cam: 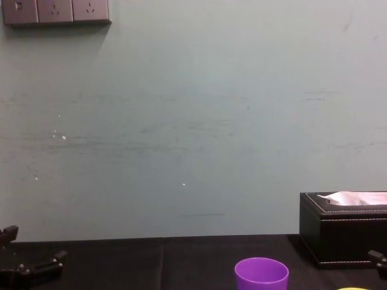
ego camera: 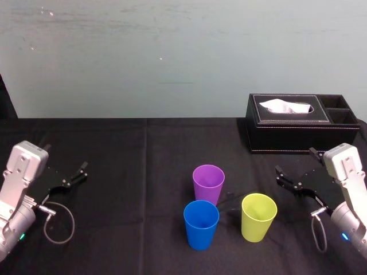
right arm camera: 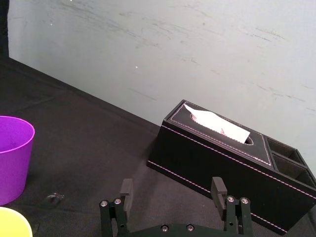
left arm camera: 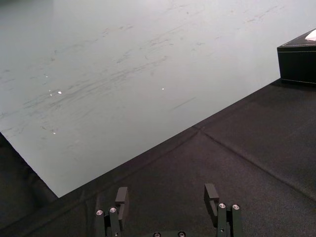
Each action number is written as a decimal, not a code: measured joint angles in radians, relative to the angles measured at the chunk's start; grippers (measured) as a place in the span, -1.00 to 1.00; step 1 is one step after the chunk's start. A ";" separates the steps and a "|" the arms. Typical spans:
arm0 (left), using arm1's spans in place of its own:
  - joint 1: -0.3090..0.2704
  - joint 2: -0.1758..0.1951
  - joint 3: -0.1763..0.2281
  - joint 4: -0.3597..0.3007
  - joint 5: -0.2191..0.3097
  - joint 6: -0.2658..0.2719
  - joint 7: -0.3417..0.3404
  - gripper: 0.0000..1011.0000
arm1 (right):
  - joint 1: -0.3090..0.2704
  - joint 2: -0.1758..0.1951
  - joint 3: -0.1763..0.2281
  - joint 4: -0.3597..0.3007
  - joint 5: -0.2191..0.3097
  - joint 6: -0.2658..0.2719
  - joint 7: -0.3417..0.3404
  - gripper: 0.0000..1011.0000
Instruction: Stack the three plastic cups sequentially using one hand.
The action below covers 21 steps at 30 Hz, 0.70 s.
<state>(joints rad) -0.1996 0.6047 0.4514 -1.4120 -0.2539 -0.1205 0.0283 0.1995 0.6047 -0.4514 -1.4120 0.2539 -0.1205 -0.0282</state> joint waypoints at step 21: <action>0.000 0.000 0.000 0.000 0.000 0.000 0.000 0.98 | 0.000 0.000 0.000 0.000 0.000 0.000 0.000 0.98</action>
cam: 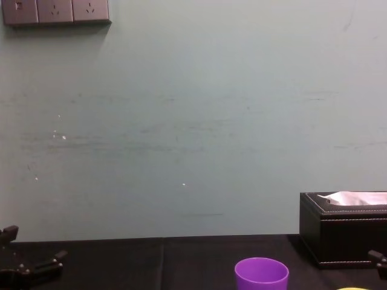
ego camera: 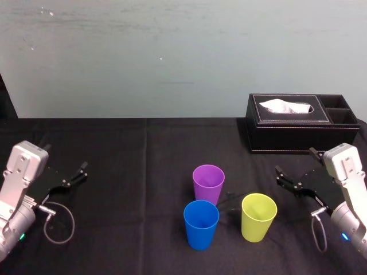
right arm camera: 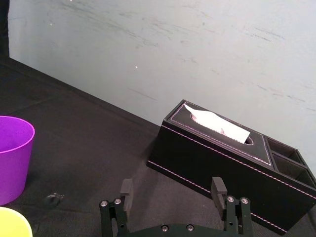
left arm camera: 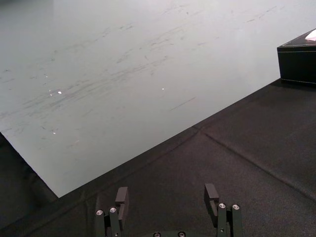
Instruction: Stack the three plastic cups sequentially using one hand.
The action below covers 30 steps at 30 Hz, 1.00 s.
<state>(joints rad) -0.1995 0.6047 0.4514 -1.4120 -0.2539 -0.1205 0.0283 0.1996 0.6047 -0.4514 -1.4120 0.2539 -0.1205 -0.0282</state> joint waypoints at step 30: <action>0.000 0.000 0.000 0.000 0.000 0.000 0.000 0.98 | -0.033 -0.015 0.044 -0.048 0.001 -0.004 0.014 0.98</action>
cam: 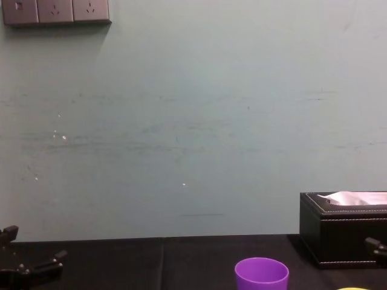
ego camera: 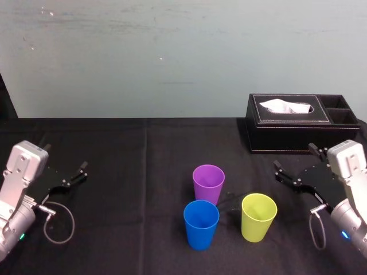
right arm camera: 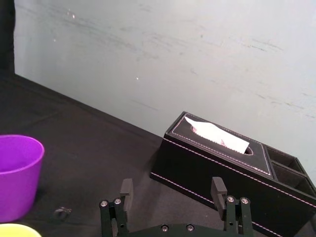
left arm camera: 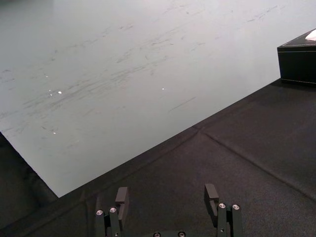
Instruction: Stack the three plastic cups sequentially using one hand.
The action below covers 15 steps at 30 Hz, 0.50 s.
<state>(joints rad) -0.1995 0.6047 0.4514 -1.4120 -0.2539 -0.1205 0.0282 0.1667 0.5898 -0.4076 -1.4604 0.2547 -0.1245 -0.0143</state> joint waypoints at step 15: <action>0.000 0.000 0.000 0.000 0.000 0.000 0.000 0.98 | -0.249 0.077 0.126 -0.261 0.120 0.178 -0.005 0.98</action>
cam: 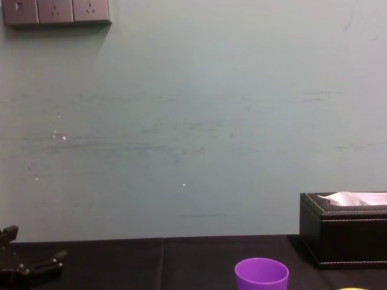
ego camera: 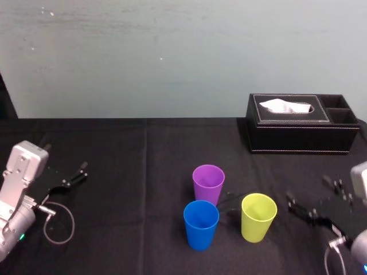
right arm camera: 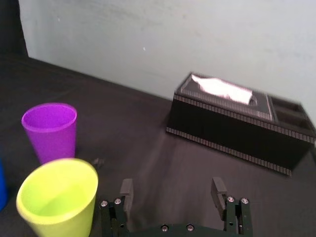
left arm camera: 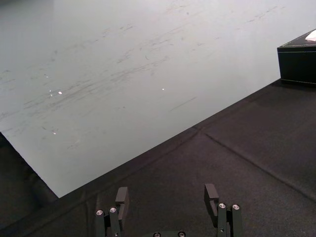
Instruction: Stack the three plastic cups sequentially using one hand.
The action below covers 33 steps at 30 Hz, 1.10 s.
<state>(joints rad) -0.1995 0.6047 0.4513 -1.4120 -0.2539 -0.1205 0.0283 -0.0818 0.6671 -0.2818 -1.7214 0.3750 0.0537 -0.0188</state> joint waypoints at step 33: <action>0.000 0.000 0.000 0.000 0.000 0.000 0.000 0.98 | -0.130 -0.013 0.031 -0.162 0.084 0.234 0.145 0.98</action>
<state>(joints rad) -0.1995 0.6047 0.4514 -1.4120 -0.2539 -0.1205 0.0283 -0.2114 0.6537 -0.2509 -1.8837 0.4591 0.2877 0.1264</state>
